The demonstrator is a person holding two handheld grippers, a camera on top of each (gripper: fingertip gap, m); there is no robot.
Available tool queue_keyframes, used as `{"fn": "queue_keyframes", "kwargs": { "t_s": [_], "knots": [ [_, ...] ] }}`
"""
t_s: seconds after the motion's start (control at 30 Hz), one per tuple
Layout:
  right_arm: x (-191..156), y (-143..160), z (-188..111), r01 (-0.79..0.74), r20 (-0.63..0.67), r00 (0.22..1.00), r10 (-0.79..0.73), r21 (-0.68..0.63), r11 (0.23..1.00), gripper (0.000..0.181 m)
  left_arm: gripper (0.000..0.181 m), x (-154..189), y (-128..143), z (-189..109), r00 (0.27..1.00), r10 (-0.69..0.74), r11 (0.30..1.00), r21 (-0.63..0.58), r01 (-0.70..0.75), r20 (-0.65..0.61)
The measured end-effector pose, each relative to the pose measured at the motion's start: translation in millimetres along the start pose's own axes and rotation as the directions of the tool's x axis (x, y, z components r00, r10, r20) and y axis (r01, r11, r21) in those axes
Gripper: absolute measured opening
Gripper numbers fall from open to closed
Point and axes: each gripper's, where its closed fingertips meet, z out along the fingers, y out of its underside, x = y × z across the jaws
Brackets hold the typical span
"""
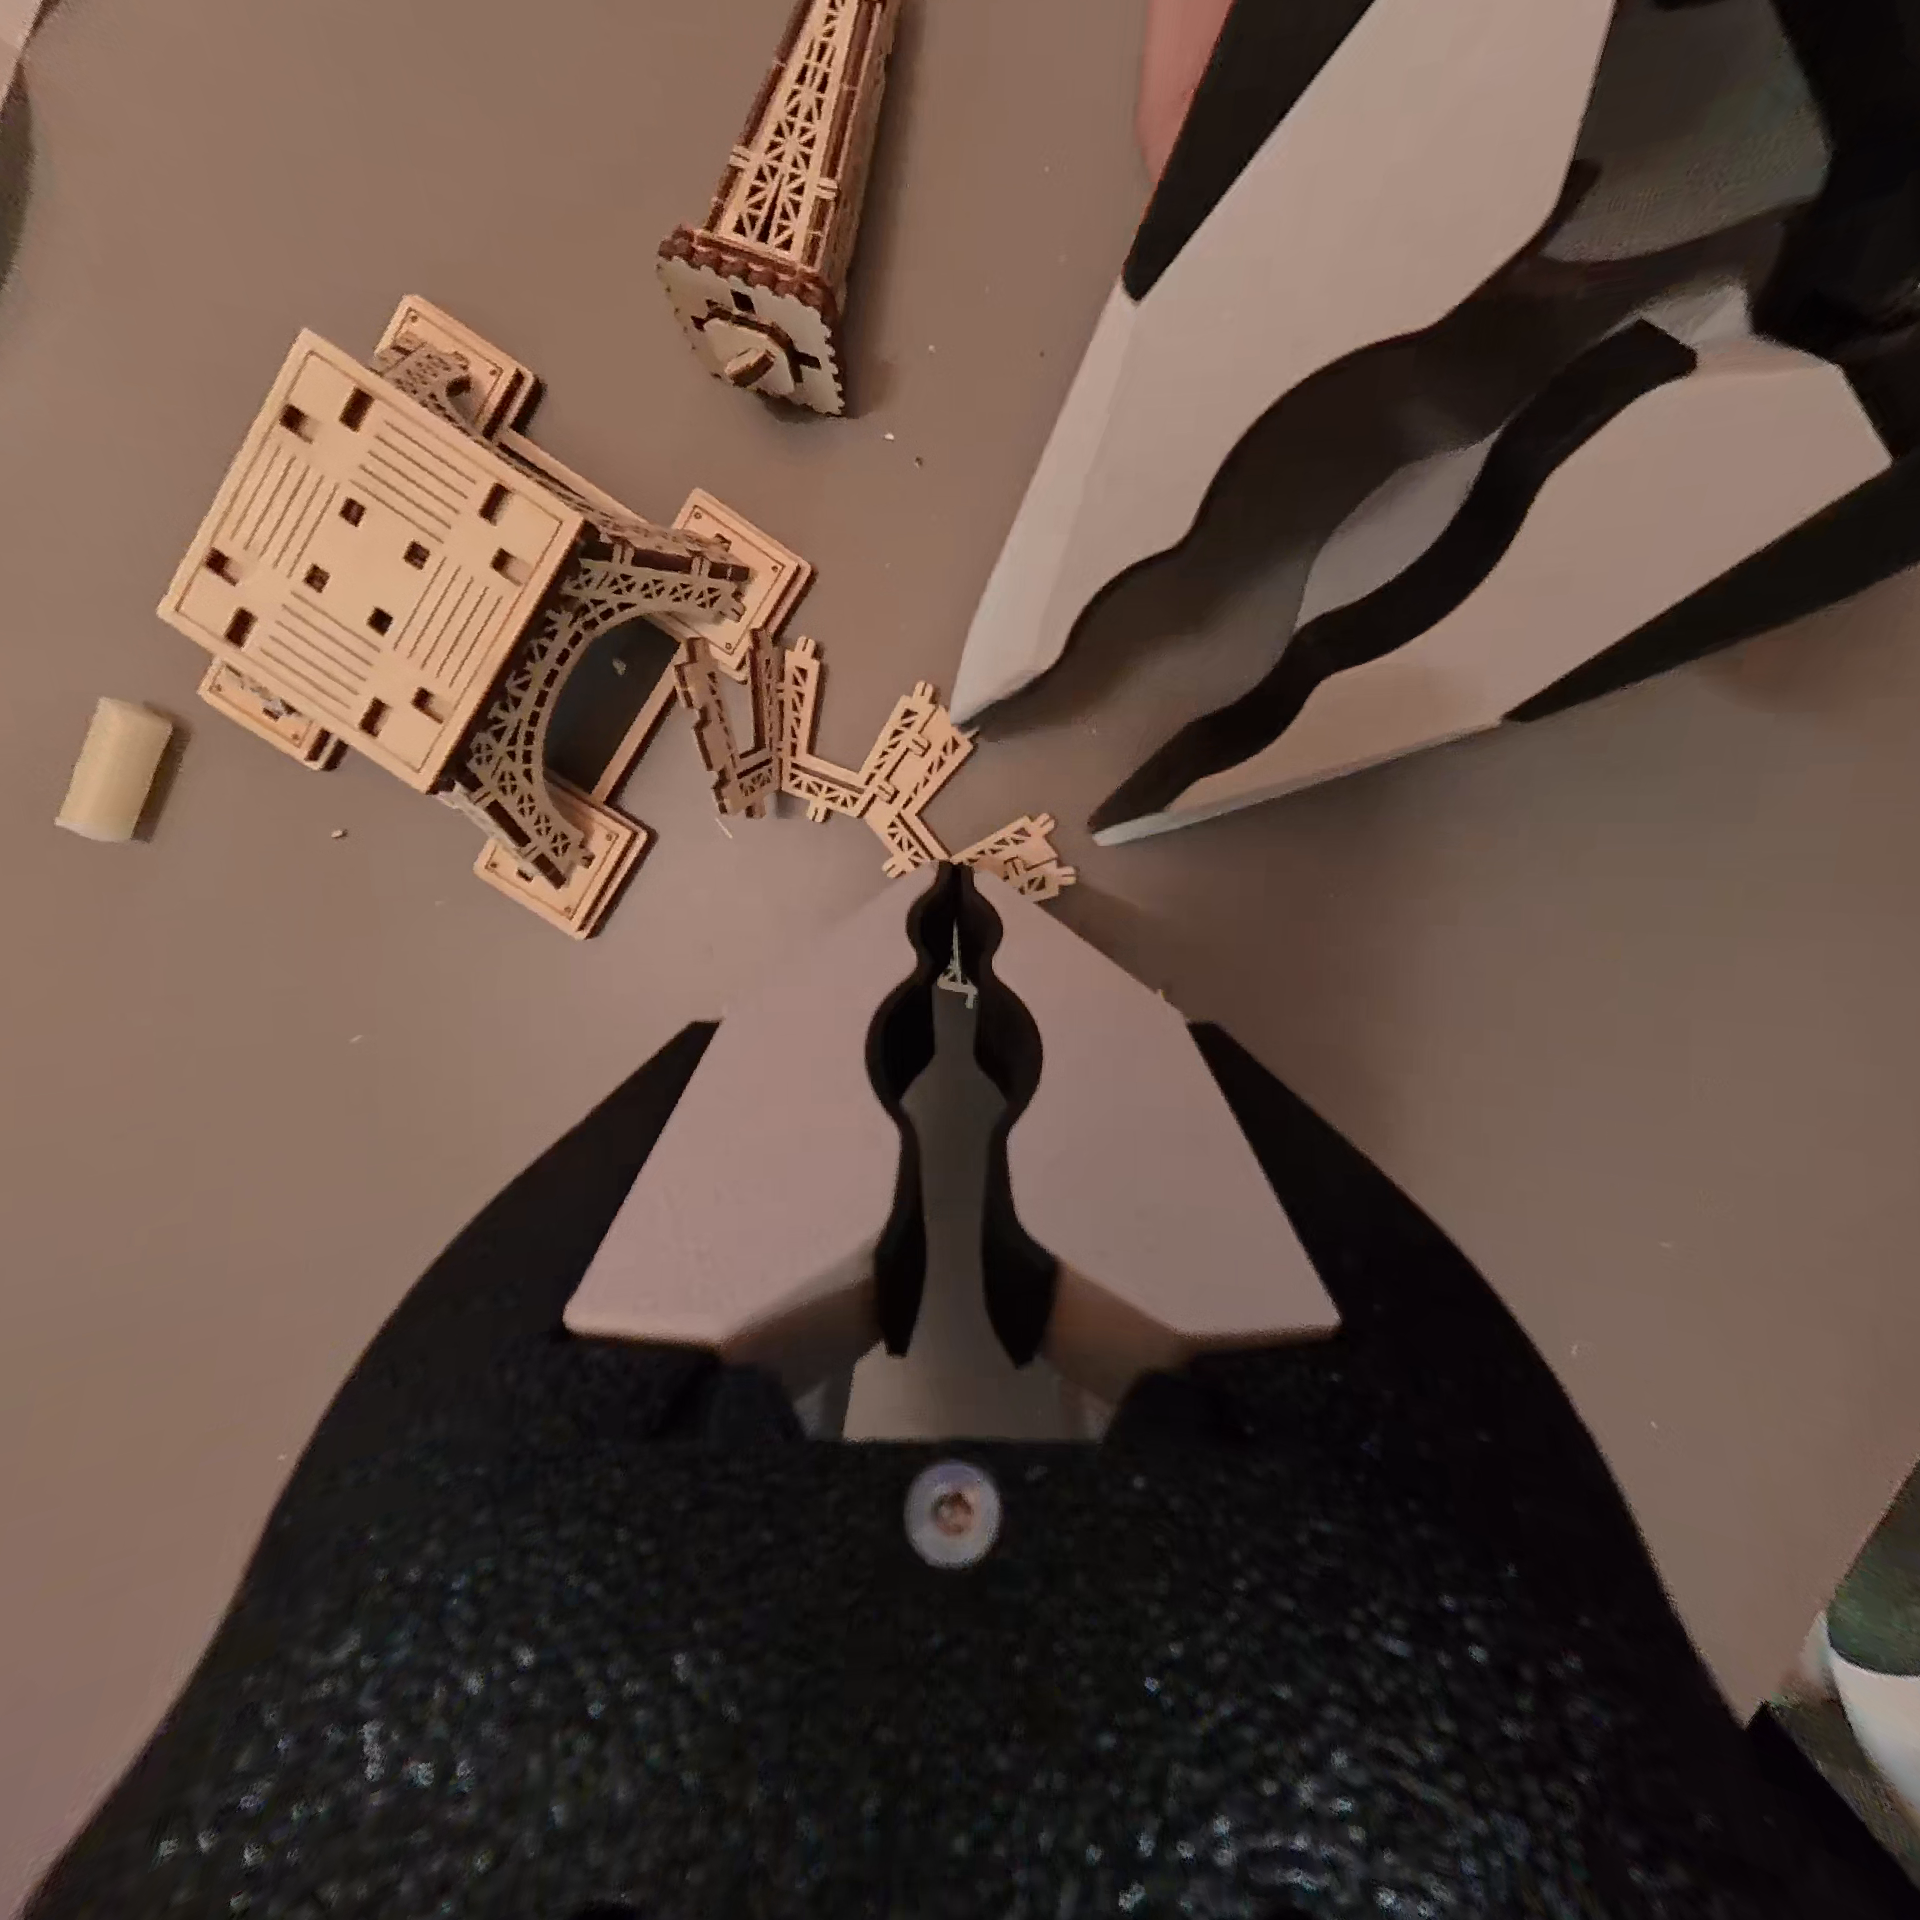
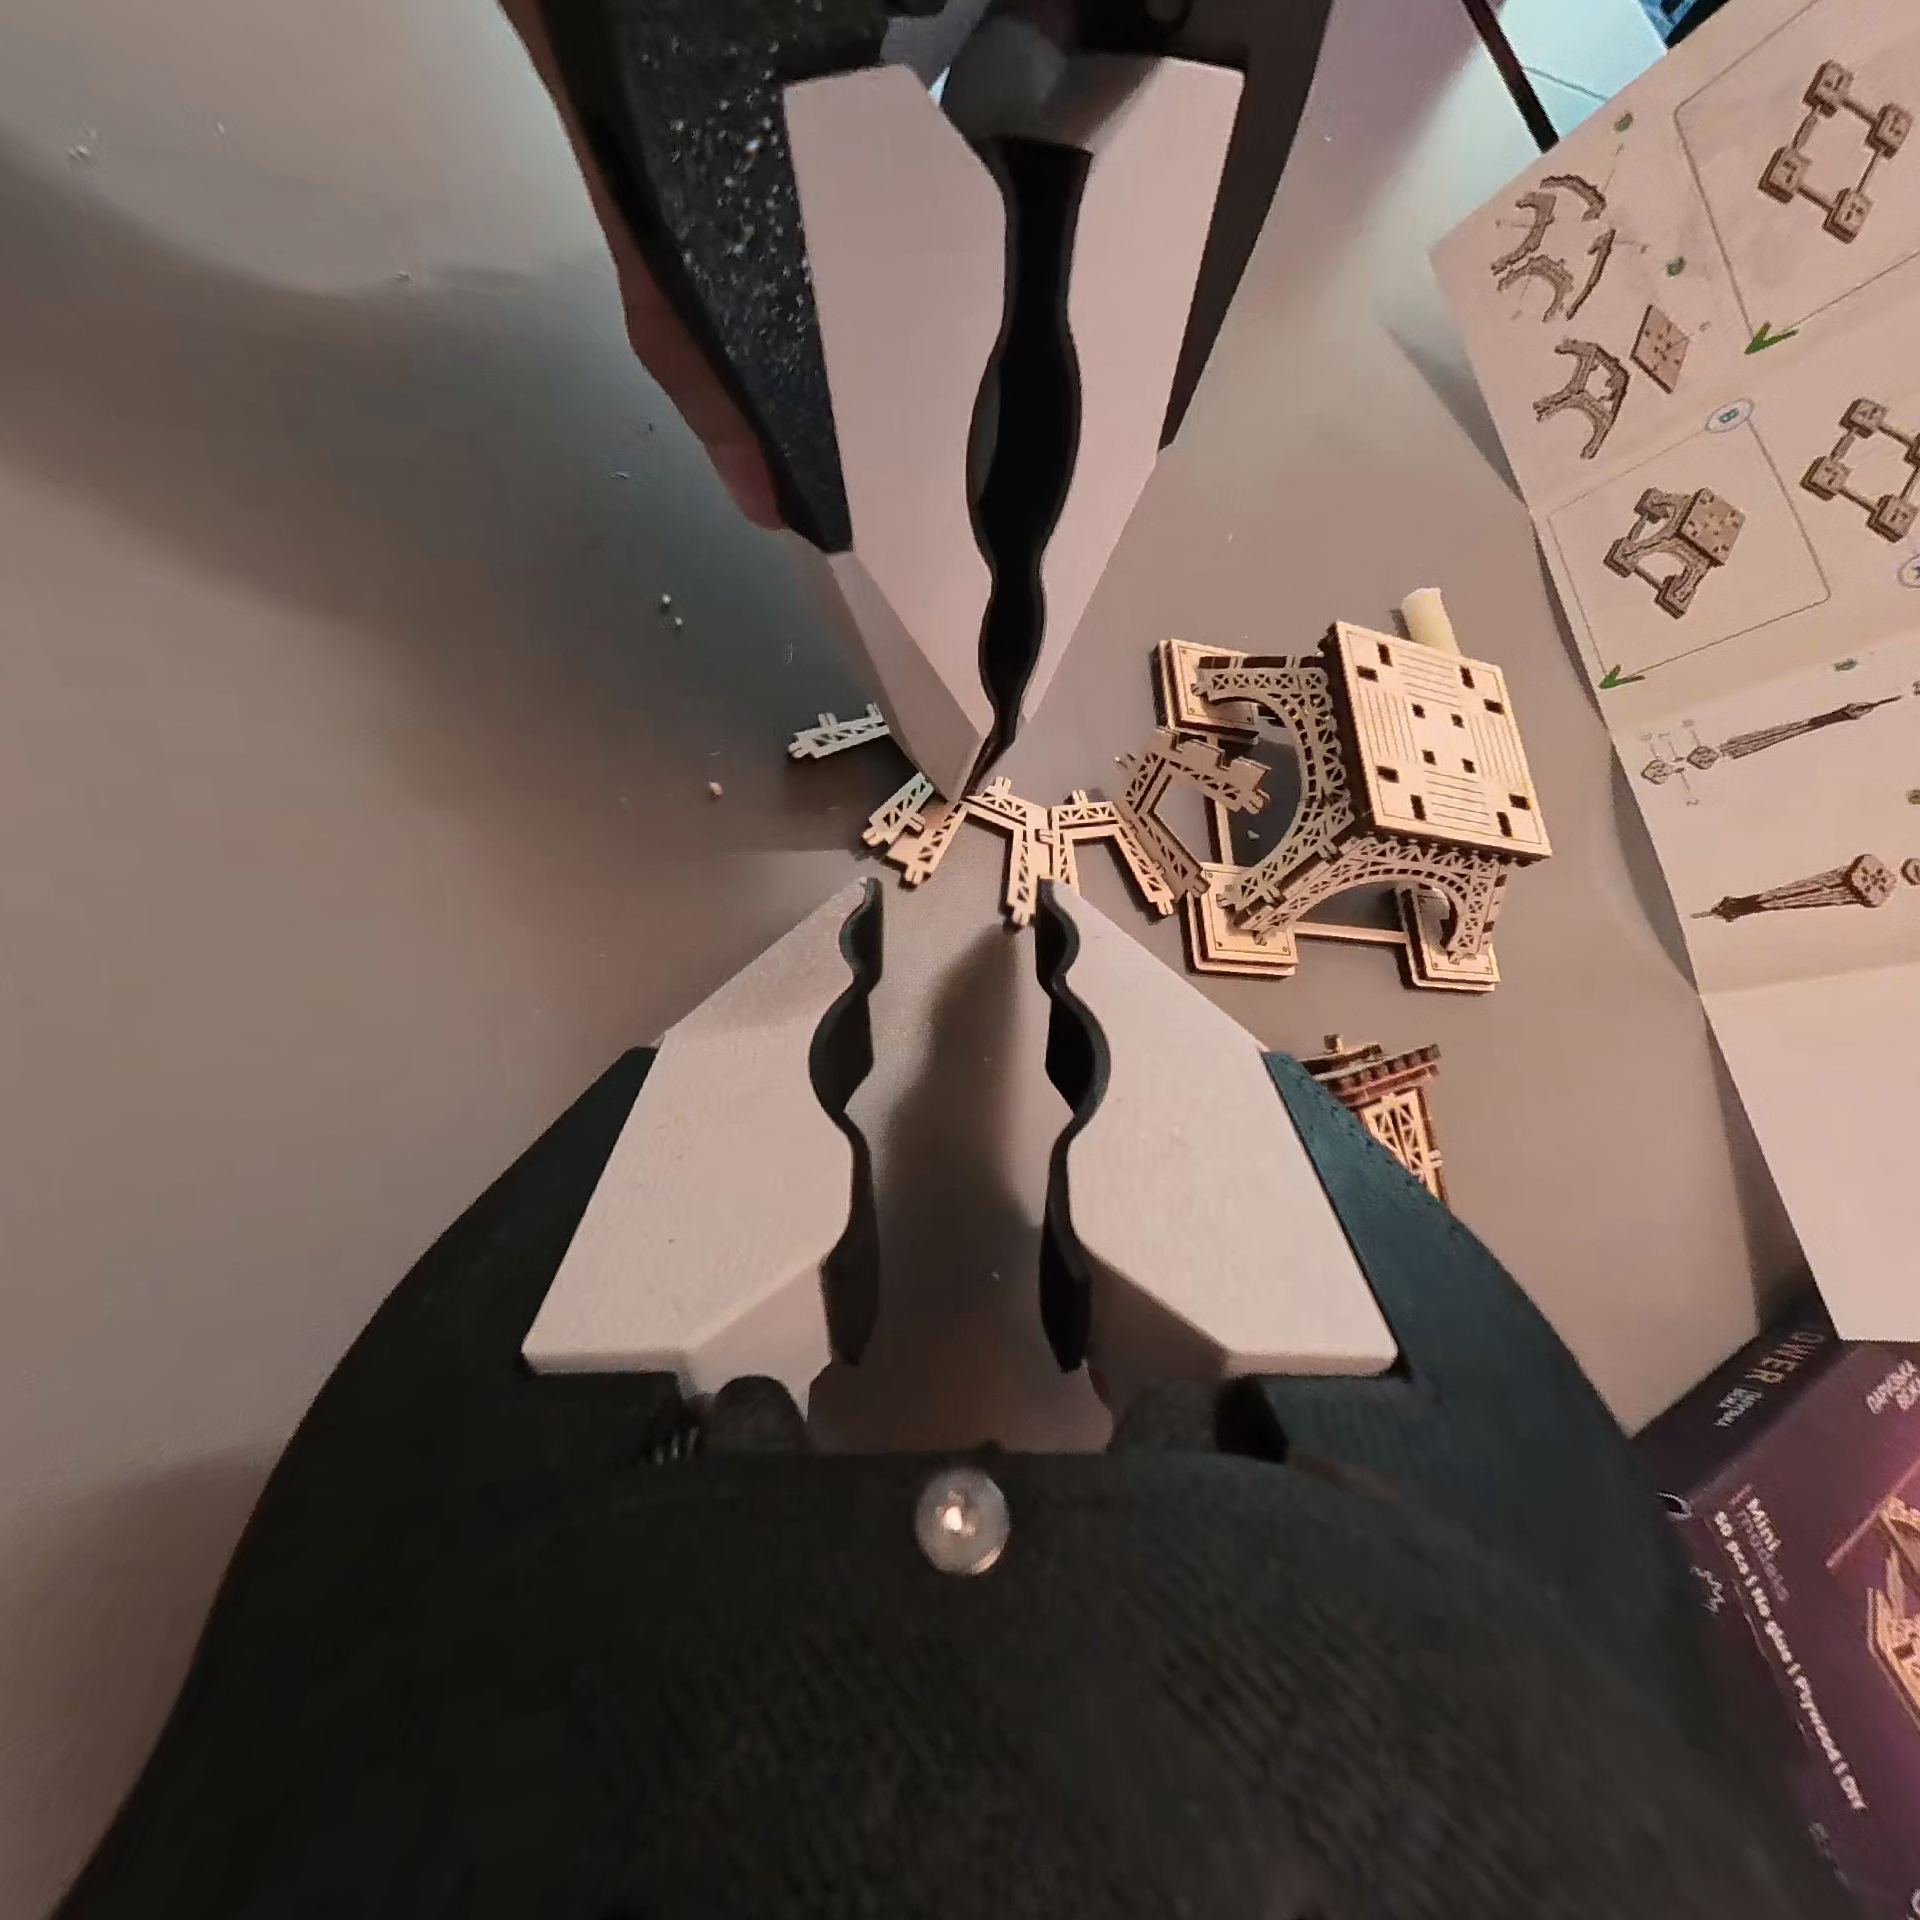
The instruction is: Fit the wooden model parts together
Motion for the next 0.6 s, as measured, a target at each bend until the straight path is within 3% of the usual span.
{"fn": "queue_keyframes", "kwargs": {
  "t_s": [0.1, 0.23, 0.43, 0.6],
  "knots": [
    [-3, -5, 3, -0.061, 0.011, 0.998, 0.061, 0.0, 0.998, 0.03, 0.0, 0, 0, 0, 0.999, -0.033, 0.999, 0.009, 0.033, -0.004],
    [-8, -3, 9, -0.25, 0.059, 0.966, 0.253, -0.057, 0.967, 0.039, 0.0, 0, 0, 0, 0.998, -0.055, 0.998, 0.026, 0.056, -0.019],
    [-2, -6, 9, -0.404, 0.065, 0.911, 0.406, -0.047, 0.914, 0.03, 0.0, 0, 0, 0, 0.997, -0.058, 0.998, 0.032, 0.06, -0.051],
    [3, -5, 11, -0.441, 0.034, 0.896, 0.443, -0.048, 0.896, 0.02, 0.0, 0, 0, 0, 0.996, -0.046, 0.999, 0.024, 0.048, -0.074]
  ]
}}
